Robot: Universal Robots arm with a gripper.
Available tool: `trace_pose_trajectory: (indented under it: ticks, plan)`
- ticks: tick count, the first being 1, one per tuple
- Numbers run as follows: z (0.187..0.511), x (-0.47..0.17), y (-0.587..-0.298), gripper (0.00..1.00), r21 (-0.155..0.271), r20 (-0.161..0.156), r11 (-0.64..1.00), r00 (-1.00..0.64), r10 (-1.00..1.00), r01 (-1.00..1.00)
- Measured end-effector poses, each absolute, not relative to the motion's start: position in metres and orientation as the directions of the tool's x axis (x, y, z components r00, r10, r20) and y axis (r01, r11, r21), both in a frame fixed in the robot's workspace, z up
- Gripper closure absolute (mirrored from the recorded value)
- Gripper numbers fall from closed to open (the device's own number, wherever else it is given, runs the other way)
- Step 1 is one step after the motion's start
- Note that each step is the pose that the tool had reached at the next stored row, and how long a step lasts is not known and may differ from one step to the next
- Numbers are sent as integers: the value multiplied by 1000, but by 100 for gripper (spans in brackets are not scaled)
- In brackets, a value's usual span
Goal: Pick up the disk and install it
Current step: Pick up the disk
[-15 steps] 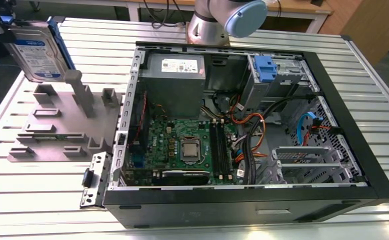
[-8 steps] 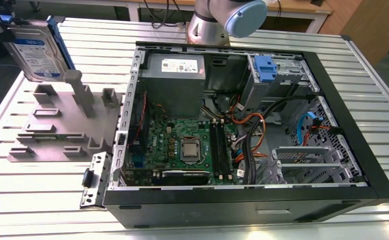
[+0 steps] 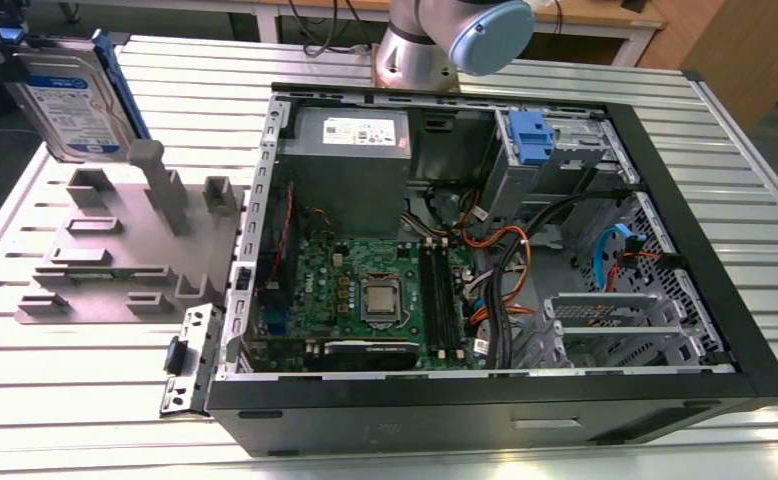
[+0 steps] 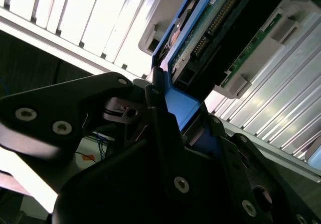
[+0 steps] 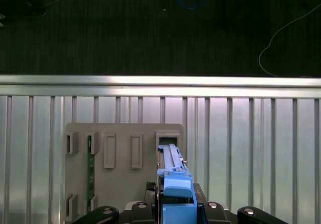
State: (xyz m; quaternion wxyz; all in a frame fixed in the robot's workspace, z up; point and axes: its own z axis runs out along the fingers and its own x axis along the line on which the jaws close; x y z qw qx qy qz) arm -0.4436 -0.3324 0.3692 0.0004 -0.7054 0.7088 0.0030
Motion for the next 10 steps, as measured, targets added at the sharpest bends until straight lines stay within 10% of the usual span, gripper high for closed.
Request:
trace_pose_trajectory:
  ticks: [10]
  plan:
    - [371, -444, -332, 64, 4, -2, 5, -5, -1000, -1000]
